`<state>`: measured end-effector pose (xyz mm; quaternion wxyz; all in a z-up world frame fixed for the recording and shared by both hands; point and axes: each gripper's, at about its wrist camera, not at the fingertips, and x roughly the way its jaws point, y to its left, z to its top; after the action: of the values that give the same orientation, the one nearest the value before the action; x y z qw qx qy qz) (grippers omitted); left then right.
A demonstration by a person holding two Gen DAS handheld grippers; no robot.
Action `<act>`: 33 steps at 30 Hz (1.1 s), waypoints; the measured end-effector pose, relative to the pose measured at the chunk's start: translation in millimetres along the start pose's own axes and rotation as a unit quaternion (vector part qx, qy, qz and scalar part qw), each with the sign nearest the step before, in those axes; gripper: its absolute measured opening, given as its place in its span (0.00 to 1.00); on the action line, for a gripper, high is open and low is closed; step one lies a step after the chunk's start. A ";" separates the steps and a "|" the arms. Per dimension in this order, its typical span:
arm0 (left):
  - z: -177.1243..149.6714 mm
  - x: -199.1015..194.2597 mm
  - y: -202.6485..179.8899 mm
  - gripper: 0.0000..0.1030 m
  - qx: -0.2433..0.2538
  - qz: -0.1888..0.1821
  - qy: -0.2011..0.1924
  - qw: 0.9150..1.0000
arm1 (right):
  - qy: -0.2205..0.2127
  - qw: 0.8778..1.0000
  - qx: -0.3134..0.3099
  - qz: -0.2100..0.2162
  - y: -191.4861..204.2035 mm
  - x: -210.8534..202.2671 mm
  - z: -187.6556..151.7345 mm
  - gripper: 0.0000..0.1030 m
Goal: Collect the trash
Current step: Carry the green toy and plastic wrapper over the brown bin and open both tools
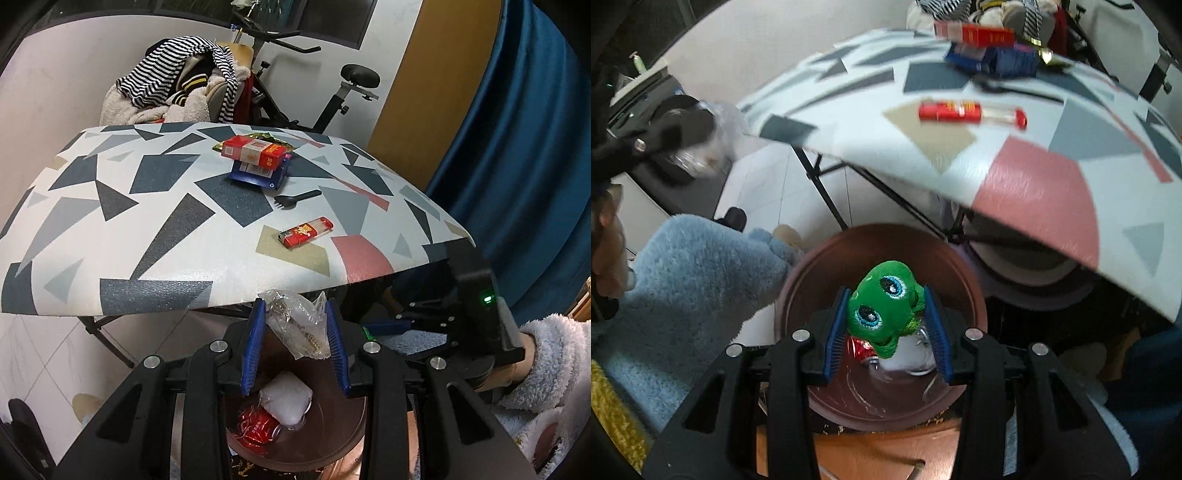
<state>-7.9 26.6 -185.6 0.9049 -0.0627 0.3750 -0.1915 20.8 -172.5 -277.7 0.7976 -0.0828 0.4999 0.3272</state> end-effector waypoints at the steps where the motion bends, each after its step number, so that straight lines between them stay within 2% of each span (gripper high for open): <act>1: -0.2 1.2 0.0 0.31 0.001 0.000 0.001 1.000 | 0.002 1.000 0.002 0.000 -0.7 2.0 -0.8 0.42; 9: -4.4 8.7 -0.6 0.31 0.004 -0.003 0.008 1.000 | 0.009 1.000 0.012 -0.017 -4.7 11.4 -2.0 0.52; 15: -12.3 14.2 -1.7 0.31 0.020 -0.003 0.018 1.000 | -0.022 0.999 0.019 -0.022 -18.2 -5.7 -0.1 0.60; 18: -17.7 19.4 1.2 0.31 0.019 -0.009 0.020 1.000 | -0.049 0.998 0.004 -0.029 -21.1 -19.6 2.2 0.71; 20: -22.5 22.5 2.8 0.31 0.020 -0.015 0.018 1.000 | -0.079 0.997 -0.004 -0.026 -23.9 -32.5 1.4 0.86; 23: -29.6 29.8 2.9 0.31 0.024 -0.020 0.018 0.999 | -0.101 0.994 -0.009 -0.035 -27.0 -42.7 -2.0 0.93; 28: -32.0 46.6 3.1 0.31 0.024 -0.027 0.026 0.999 | -0.116 0.992 0.015 -0.038 -36.1 -44.9 -5.7 0.94; 33: -37.8 67.1 -4.6 0.31 0.052 -0.026 0.040 0.998 | -0.113 0.992 0.030 -0.053 -39.0 -41.6 -7.1 0.94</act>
<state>7.4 -2.9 -255.2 0.8861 -0.0179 0.3984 -0.2361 27.3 -224.1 -253.3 0.8673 -0.0482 0.4112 0.2766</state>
